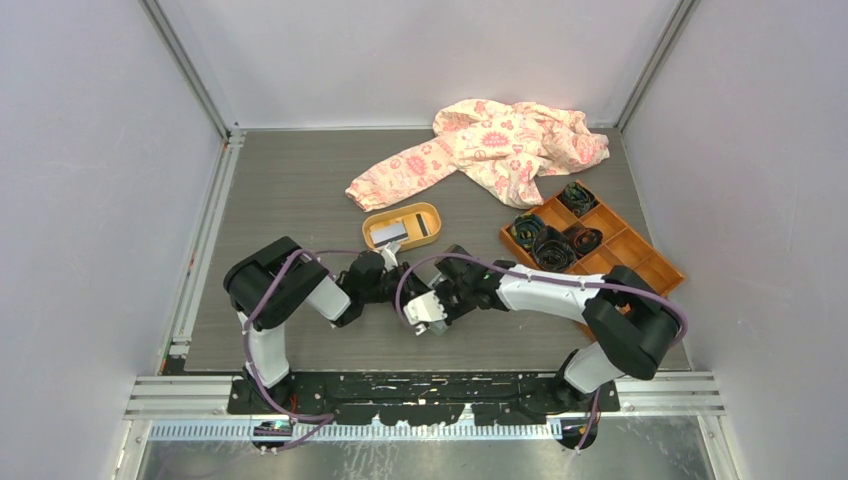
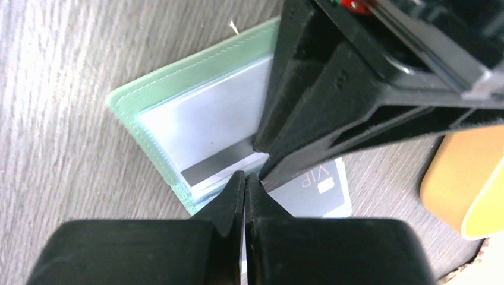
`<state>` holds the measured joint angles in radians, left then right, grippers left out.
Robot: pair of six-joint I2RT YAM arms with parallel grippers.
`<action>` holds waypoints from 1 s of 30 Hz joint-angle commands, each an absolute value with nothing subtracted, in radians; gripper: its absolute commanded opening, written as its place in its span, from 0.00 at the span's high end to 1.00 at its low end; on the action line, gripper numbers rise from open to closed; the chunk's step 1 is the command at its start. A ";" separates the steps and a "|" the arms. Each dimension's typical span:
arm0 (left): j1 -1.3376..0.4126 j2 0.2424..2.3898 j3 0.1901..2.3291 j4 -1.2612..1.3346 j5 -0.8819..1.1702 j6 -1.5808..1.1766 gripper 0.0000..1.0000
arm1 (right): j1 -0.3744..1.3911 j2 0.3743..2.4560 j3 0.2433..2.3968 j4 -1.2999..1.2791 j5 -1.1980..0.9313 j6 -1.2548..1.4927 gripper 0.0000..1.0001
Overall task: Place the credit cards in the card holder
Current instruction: Insert the credit card into the card holder.
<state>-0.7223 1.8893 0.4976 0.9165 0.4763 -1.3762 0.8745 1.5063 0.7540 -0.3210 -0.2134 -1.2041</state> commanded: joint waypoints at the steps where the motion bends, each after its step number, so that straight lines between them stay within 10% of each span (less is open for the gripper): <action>1: -0.724 1.910 0.503 0.899 0.492 -1.348 0.79 | 0.843 1.458 0.792 -0.329 -0.186 -1.225 0.98; 17: -0.726 1.569 0.502 0.573 0.420 -1.197 0.77 | 0.586 1.382 0.931 -0.479 -0.644 -0.868 0.74; 30: -0.727 1.030 0.370 0.332 0.162 -0.893 0.71 | 0.431 1.712 1.198 -0.708 -0.817 -0.430 0.66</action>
<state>-0.7246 1.1473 0.4297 0.3660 0.2768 -1.0027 0.4339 1.6451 1.1244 -0.6079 -0.7898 -0.5747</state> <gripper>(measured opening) 0.236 0.330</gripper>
